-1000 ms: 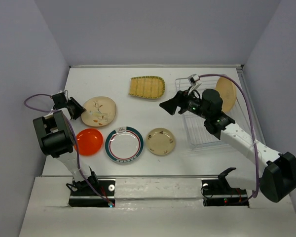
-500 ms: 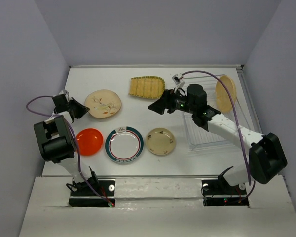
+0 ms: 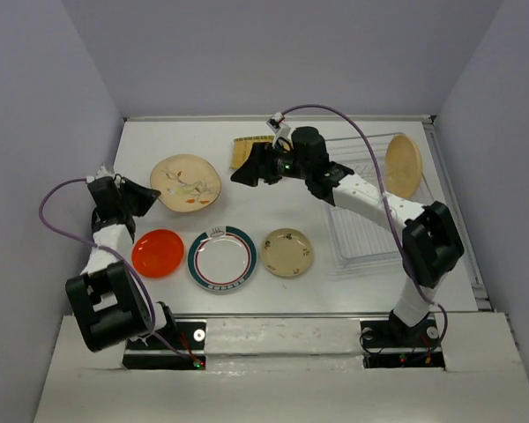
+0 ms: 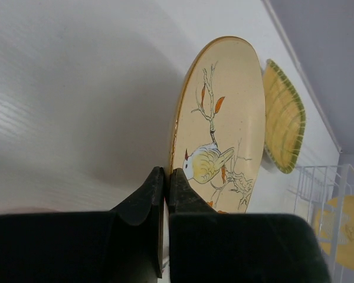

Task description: Load the plates into the dish rack

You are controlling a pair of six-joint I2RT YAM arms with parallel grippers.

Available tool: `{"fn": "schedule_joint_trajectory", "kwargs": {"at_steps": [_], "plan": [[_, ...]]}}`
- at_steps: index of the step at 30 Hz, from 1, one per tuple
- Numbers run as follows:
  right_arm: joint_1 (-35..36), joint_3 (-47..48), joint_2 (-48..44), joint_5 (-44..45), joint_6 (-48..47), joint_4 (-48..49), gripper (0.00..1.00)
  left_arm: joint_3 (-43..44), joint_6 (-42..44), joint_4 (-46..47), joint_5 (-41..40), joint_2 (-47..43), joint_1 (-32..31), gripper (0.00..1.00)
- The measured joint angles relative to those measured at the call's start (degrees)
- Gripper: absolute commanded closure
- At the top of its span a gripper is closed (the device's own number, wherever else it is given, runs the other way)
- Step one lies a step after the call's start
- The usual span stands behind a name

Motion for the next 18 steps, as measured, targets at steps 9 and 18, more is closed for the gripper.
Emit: {"fn": "schedule_joint_trajectory", "kwargs": {"at_steps": [9, 18], "plan": [[-2.3, 10.0, 7.9, -0.3, -5.3, -10.1, 0.01, -1.0, -1.8, 0.8, 1.5, -15.3, -5.6, 0.94], [-6.0, 11.7, 11.6, -4.8, -6.4, -12.4, 0.23, -1.1, -2.3, 0.7, 5.6, -17.9, -13.0, 0.94]]}}
